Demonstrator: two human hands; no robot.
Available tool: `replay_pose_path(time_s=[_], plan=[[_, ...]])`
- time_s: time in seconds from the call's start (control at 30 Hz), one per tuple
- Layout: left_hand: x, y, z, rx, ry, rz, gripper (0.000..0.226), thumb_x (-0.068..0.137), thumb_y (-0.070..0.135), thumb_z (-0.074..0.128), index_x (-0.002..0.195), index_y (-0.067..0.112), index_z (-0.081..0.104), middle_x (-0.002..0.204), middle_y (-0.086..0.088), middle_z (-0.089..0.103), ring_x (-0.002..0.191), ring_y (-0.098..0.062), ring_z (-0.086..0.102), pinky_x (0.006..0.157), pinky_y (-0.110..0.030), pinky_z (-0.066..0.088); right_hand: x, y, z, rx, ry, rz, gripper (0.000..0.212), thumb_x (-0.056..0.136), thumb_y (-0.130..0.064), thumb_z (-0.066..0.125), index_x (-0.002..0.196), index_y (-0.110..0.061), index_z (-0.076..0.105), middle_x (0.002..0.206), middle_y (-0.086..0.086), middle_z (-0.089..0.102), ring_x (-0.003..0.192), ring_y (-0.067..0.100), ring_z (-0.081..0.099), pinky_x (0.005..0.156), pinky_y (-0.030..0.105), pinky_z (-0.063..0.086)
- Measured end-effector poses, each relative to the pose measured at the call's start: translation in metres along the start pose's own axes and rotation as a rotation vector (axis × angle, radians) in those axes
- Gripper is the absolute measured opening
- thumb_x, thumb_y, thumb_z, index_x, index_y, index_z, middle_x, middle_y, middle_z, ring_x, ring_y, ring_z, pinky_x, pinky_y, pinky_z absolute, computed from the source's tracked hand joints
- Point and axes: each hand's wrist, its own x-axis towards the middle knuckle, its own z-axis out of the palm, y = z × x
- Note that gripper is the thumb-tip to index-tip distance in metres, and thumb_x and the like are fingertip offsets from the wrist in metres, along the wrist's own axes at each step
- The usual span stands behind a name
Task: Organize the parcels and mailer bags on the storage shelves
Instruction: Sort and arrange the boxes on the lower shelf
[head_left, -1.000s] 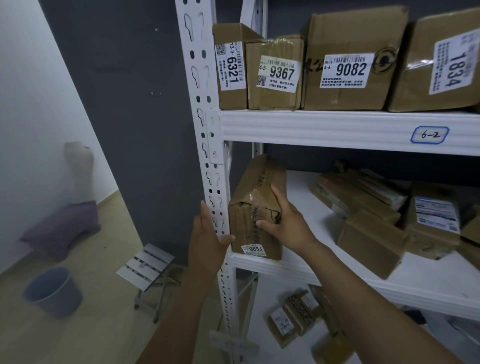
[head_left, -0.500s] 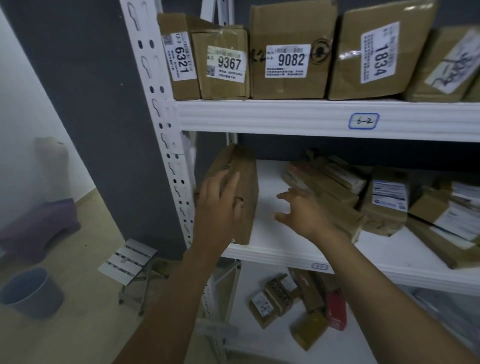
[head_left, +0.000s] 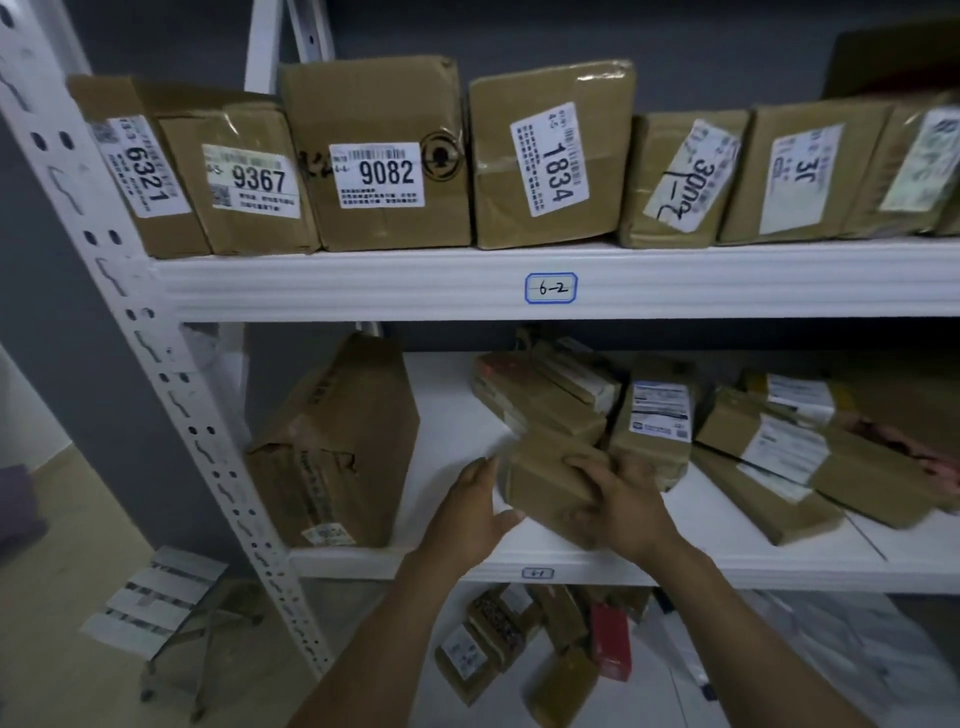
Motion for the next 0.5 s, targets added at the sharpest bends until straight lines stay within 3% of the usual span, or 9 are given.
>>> replay_pose_path(time_s=[0.07,0.2,0.27,0.33,0.43,0.5], plan=[[-0.002,0.001,0.010,-0.067,-0.052,-0.030,0.092,0.087,0.038,0.068,0.154,0.021,0.008,0.160,-0.003,0.015,0.145,-0.016,0.018,0.116,-0.028,0.020,-0.004,0.002,0.002,0.179,-0.013,0.004,0.065,0.075,-0.043,0.073,0.134,-0.034,0.049,0.130,0.010,0.031,0.121,0.031,0.040,0.102,0.031,0.039],[-0.015,0.005,0.024,-0.292,-0.105,-0.047,0.119,0.073,0.045,0.080,0.152,0.031,-0.008,0.160,0.004,0.000,0.142,-0.005,0.008,0.112,-0.025,0.021,-0.008,-0.002,0.001,0.535,0.062,0.126,0.060,0.066,-0.054,0.075,0.121,-0.034,0.060,0.120,0.001,0.051,0.104,0.015,0.054,0.082,0.023,0.046],[-0.023,0.010,0.027,-0.315,-0.103,-0.027,0.127,0.067,0.046,0.084,0.151,0.038,-0.011,0.156,0.013,-0.017,0.138,0.002,-0.005,0.110,-0.024,0.017,-0.010,-0.006,-0.001,0.656,0.070,0.173,0.052,0.073,-0.058,0.072,0.117,-0.031,0.063,0.116,-0.004,0.060,0.103,0.011,0.058,0.084,0.025,0.049],[-0.028,0.016,0.026,-0.346,-0.075,-0.049,0.128,0.058,0.052,0.085,0.149,0.046,-0.005,0.152,0.020,-0.023,0.140,0.000,-0.008,0.114,-0.030,0.020,-0.011,-0.008,-0.001,0.720,0.065,0.172,0.048,0.075,-0.069,0.062,0.106,-0.032,0.068,0.111,-0.006,0.065,0.102,0.008,0.061,0.087,0.029,0.050],[-0.031,0.016,0.023,-0.480,0.006,-0.083,0.115,0.050,0.058,0.079,0.145,0.052,0.013,0.154,0.019,0.004,0.142,-0.008,0.018,0.112,-0.040,0.035,-0.016,-0.016,-0.004,0.844,0.055,0.137,0.029,0.087,-0.054,0.058,0.091,-0.028,0.070,0.096,-0.009,0.069,0.090,0.005,0.064,0.077,0.024,0.049],[-0.031,0.013,0.020,-0.605,0.044,-0.127,0.104,0.058,0.051,0.079,0.144,0.047,0.022,0.151,0.011,0.026,0.130,-0.008,0.041,0.102,-0.035,0.046,-0.017,-0.018,-0.004,0.934,0.035,0.143,0.025,0.088,-0.047,0.061,0.094,-0.024,0.070,0.095,-0.006,0.070,0.089,0.010,0.067,0.077,0.030,0.055]])
